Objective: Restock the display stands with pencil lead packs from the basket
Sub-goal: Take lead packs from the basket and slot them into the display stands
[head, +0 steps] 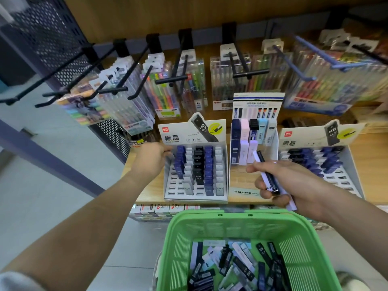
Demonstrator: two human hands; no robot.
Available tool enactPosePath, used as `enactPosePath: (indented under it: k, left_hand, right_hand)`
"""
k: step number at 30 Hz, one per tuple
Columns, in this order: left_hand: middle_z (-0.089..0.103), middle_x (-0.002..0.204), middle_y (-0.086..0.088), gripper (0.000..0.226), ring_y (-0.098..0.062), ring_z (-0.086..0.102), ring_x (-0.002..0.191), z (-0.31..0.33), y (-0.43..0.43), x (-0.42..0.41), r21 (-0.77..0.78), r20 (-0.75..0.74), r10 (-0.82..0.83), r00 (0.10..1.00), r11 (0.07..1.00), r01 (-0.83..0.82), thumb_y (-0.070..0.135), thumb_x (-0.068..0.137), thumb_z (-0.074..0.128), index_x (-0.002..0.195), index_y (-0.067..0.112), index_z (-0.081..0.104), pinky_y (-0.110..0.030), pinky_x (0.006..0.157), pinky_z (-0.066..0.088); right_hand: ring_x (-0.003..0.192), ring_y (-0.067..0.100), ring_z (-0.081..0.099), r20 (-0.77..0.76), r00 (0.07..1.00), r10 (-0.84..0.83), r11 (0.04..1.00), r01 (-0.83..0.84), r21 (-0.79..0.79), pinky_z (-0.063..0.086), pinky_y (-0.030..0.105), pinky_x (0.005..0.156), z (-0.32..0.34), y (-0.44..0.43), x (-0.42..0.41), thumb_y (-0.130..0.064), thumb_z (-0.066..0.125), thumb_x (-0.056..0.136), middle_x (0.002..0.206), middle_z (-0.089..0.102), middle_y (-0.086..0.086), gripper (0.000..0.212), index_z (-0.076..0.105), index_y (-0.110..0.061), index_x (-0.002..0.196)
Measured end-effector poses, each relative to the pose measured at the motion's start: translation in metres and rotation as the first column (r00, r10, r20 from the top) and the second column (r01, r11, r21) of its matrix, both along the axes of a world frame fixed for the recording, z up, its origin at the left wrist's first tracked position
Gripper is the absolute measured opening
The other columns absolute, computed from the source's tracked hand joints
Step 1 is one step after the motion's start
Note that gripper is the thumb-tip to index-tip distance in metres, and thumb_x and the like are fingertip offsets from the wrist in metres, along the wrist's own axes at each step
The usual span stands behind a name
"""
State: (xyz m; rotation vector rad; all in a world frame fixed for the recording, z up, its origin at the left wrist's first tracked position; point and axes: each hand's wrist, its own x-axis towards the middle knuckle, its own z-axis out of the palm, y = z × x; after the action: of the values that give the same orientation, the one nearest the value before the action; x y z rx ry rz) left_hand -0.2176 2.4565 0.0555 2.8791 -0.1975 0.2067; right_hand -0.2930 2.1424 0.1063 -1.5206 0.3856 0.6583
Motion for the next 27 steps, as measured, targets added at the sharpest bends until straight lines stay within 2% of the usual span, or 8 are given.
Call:
enactPosePath:
  k: [2, 5, 10, 13, 15, 18, 23, 27]
  left_hand:
    - [0.072, 0.109, -0.008, 0.025, -0.027, 0.065, 0.104, -0.001, -0.001, -0.001, -0.022, 0.031, 0.004, 1.0, 1.0, -0.003, 0.006, 0.093, 0.055, 0.109, 0.013, 0.073, -0.03, 0.091, 0.049]
    - [0.073, 0.102, -0.008, 0.022, -0.027, 0.067, 0.095, 0.002, -0.002, -0.001, -0.072, 0.101, 0.009, 0.995, 0.997, -0.002, 0.002, 0.089, 0.059, 0.1, 0.011, 0.076, -0.021, 0.081, 0.044]
    - [0.073, 0.104, -0.007, 0.023, -0.025, 0.064, 0.103, 0.005, -0.001, 0.008, -0.011, -0.085, -0.012, 0.996, 1.0, 0.011, 0.006, 0.092, 0.055, 0.102, 0.01, 0.075, -0.029, 0.089, 0.047]
    - [0.07, 0.112, -0.006, 0.025, -0.024, 0.061, 0.108, 0.002, -0.003, 0.011, -0.018, -0.128, 0.052, 0.99, 0.998, -0.055, 0.007, 0.095, 0.051, 0.109, 0.01, 0.072, -0.029, 0.094, 0.045]
    - [0.069, 0.112, -0.006, 0.025, -0.022, 0.062, 0.106, -0.001, -0.006, 0.01, -0.113, -0.122, 0.111, 0.986, 0.986, -0.125, 0.007, 0.095, 0.052, 0.114, 0.01, 0.067, -0.029, 0.094, 0.046]
    - [0.07, 0.096, -0.008, 0.012, -0.024, 0.065, 0.092, -0.004, -0.007, 0.01, -0.275, -0.08, 0.189, 0.979, 0.94, -0.204, 0.003, 0.09, 0.059, 0.099, 0.009, 0.065, -0.03, 0.084, 0.049]
    - [0.069, 0.108, -0.009, 0.02, -0.027, 0.061, 0.101, -0.008, -0.003, 0.009, -0.062, 0.018, 0.101, 0.995, 0.993, -0.099, 0.008, 0.091, 0.059, 0.104, 0.01, 0.074, -0.034, 0.09, 0.047]
    - [0.061, 0.113, -0.008, 0.026, -0.026, 0.056, 0.105, -0.002, -0.008, 0.006, 0.022, -0.021, 0.088, 0.996, 0.996, -0.087, 0.015, 0.096, 0.052, 0.114, 0.017, 0.07, -0.034, 0.09, 0.046]
  right_hand:
    - [0.045, 0.013, 0.045, -0.003, 1.0, 0.006, 1.0, -0.006, -0.001, 0.022, 0.017, 0.032, 0.0, 0.002, 0.0, -0.028, 0.057, 0.097, 0.064, 0.054, 0.005, 0.022, 0.066, -0.012, 0.11]
    - [0.045, 0.013, 0.044, -0.007, 1.0, 0.018, 1.0, -0.018, 0.007, 0.022, 0.017, 0.032, 0.0, 0.002, -0.001, -0.028, 0.059, 0.096, 0.064, 0.054, 0.004, 0.021, 0.066, -0.013, 0.109]
    - [0.047, 0.014, 0.044, -0.012, 1.0, 0.008, 1.0, -0.008, 0.016, 0.023, 0.018, 0.032, -0.003, -0.004, 0.0, -0.028, 0.061, 0.094, 0.065, 0.054, 0.005, 0.022, 0.067, -0.013, 0.11]
    - [0.048, 0.015, 0.044, -0.017, 1.0, 0.01, 1.0, -0.009, 0.029, 0.023, 0.017, 0.031, -0.004, -0.007, 0.001, -0.028, 0.062, 0.094, 0.065, 0.054, 0.005, 0.022, 0.068, -0.013, 0.109]
    - [0.048, 0.015, 0.044, -0.02, 1.0, 0.013, 0.999, -0.013, 0.039, 0.023, 0.017, 0.031, -0.004, -0.008, 0.001, -0.027, 0.062, 0.094, 0.066, 0.054, 0.005, 0.022, 0.068, -0.013, 0.109]
    - [0.048, 0.015, 0.045, -0.023, 1.0, 0.011, 0.998, -0.009, 0.064, 0.023, 0.017, 0.031, -0.003, -0.004, 0.001, -0.025, 0.061, 0.095, 0.066, 0.055, 0.005, 0.022, 0.067, -0.013, 0.112]
    - [0.047, 0.015, 0.045, -0.019, 1.0, 0.01, 0.996, -0.008, 0.092, 0.022, 0.018, 0.031, -0.001, 0.001, 0.0, -0.024, 0.061, 0.095, 0.064, 0.055, 0.005, 0.025, 0.063, -0.011, 0.116]
    - [0.051, 0.016, 0.05, -0.018, 1.0, 0.02, 0.992, -0.017, 0.122, 0.022, 0.018, 0.031, 0.003, 0.0, -0.001, -0.023, 0.059, 0.097, 0.07, 0.058, 0.006, 0.024, 0.065, -0.011, 0.116]
